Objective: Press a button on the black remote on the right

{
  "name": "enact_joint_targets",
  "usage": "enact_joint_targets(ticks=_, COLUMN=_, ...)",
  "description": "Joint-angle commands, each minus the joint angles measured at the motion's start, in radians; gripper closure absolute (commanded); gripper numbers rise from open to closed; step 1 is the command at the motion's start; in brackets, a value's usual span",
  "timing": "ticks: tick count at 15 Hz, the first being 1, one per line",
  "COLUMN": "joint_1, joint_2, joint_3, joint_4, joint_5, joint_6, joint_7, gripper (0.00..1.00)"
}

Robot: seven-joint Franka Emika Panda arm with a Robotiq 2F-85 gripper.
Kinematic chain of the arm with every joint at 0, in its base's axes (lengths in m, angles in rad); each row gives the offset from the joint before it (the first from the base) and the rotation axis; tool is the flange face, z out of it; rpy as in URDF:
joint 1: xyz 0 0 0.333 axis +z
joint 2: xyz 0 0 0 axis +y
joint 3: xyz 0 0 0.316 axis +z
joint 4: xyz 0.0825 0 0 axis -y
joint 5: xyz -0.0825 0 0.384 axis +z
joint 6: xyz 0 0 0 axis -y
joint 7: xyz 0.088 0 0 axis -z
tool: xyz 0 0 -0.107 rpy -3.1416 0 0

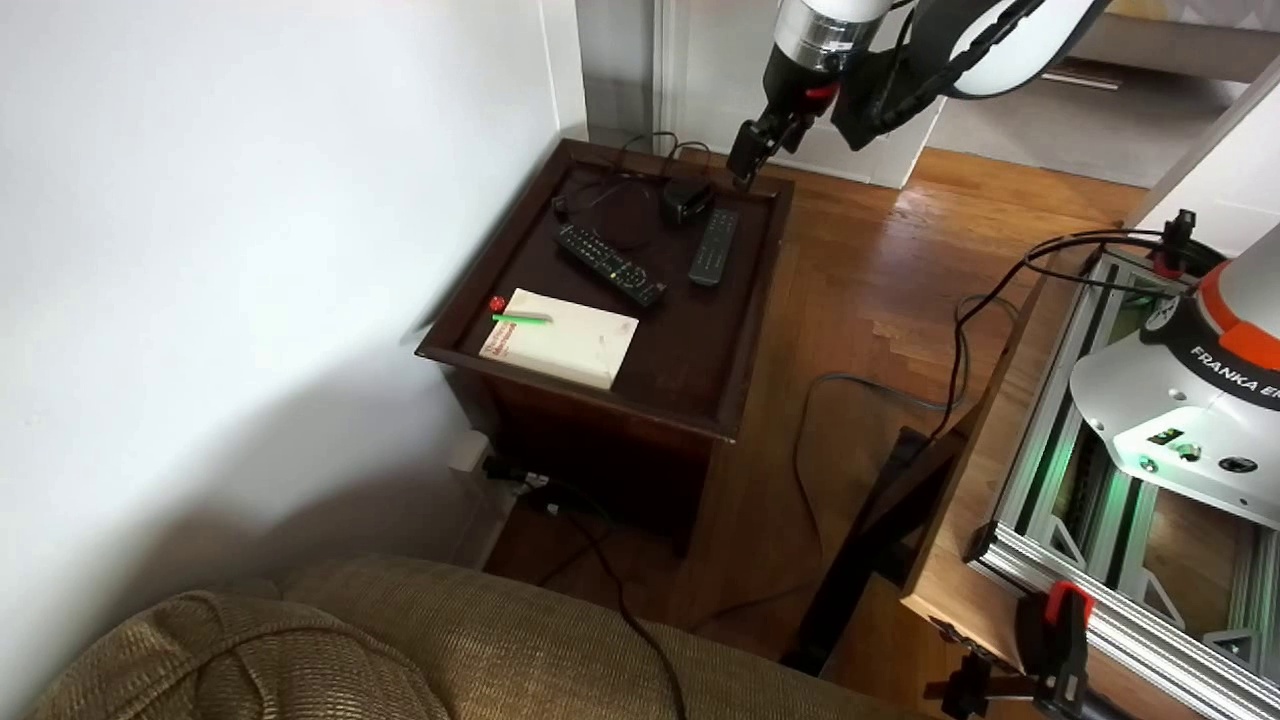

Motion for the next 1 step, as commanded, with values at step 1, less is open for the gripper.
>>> enact_joint_targets(ticks=1, joint_1=0.000, joint_2=-0.003, joint_3=0.000, joint_4=-0.004, joint_5=0.001, joint_6=0.002, joint_7=-0.008, gripper=0.00)
